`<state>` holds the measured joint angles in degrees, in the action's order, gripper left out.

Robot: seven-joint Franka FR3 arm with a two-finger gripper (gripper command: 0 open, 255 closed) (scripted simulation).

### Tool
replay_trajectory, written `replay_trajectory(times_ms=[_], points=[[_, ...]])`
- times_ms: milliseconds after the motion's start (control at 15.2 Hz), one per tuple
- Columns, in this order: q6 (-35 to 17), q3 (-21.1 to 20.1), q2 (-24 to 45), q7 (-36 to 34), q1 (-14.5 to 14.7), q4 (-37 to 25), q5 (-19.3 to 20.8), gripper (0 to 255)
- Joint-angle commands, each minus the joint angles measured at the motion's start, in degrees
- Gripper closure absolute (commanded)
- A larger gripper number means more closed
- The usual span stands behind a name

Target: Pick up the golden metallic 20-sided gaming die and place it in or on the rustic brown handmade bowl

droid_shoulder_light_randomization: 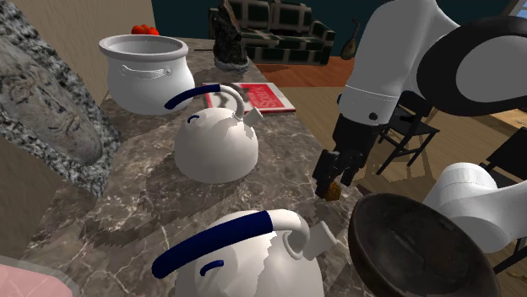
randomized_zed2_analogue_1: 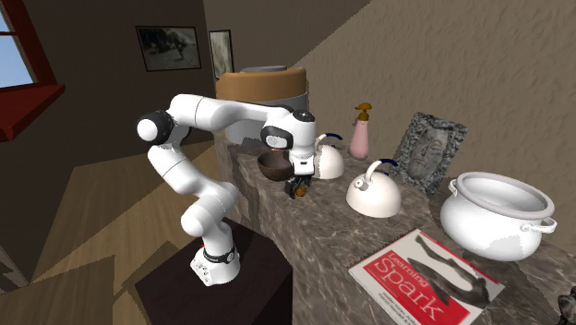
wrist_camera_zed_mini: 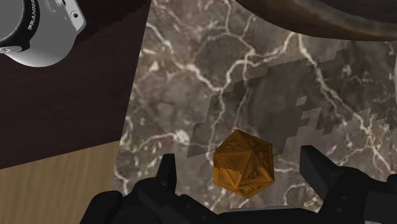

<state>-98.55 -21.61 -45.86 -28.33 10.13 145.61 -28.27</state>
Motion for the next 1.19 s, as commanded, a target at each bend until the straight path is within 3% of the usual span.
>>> replay_trajectory(times_ms=[0,594,1122], points=[[0.0,0.0,0.0,0.0,0.0,0.0,0.0,255],[0.0,0.0,0.0,0.0,0.0,0.0,0.0,255],[5.6,1.6,0.3,-1.4,-0.5,-6.1,1.6,255]])
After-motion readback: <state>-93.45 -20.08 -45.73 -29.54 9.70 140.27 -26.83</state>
